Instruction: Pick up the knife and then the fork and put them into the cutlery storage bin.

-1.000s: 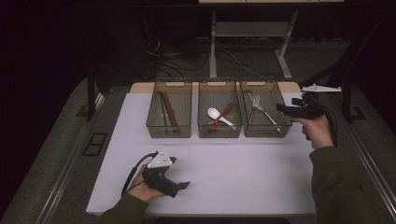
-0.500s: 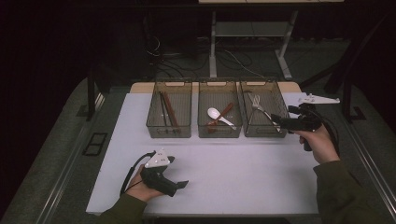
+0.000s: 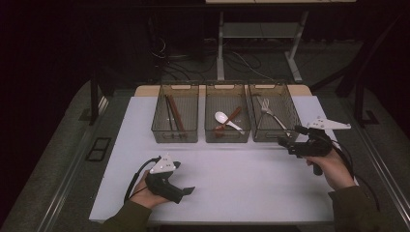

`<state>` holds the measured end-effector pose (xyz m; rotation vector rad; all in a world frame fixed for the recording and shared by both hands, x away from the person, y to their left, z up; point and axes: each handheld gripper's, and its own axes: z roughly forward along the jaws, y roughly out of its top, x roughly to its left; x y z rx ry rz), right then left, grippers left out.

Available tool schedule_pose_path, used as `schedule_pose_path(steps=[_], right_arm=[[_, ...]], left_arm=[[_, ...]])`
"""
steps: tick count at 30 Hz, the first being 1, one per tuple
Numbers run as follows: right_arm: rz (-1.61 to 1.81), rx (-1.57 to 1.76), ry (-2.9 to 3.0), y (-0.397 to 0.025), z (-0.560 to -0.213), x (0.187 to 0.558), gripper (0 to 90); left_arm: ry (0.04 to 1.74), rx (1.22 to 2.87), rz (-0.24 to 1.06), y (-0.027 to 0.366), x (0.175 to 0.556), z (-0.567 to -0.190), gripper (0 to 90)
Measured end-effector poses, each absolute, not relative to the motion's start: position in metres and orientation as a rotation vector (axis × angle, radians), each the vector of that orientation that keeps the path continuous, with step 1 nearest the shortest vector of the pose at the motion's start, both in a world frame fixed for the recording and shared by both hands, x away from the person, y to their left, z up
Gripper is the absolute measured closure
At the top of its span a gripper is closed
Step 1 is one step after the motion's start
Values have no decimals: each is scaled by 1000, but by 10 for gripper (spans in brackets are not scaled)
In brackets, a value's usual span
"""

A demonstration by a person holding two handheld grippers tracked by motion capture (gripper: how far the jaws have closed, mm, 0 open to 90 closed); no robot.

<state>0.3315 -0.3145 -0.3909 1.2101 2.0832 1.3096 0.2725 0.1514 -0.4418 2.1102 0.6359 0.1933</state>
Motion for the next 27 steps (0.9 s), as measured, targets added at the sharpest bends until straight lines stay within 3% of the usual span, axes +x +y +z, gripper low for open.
schedule_pose_path(steps=[27], right_arm=[[1318,1099,2253,-293,-437,262,126]], left_arm=[[634,2106,199,152,271,-440,0]])
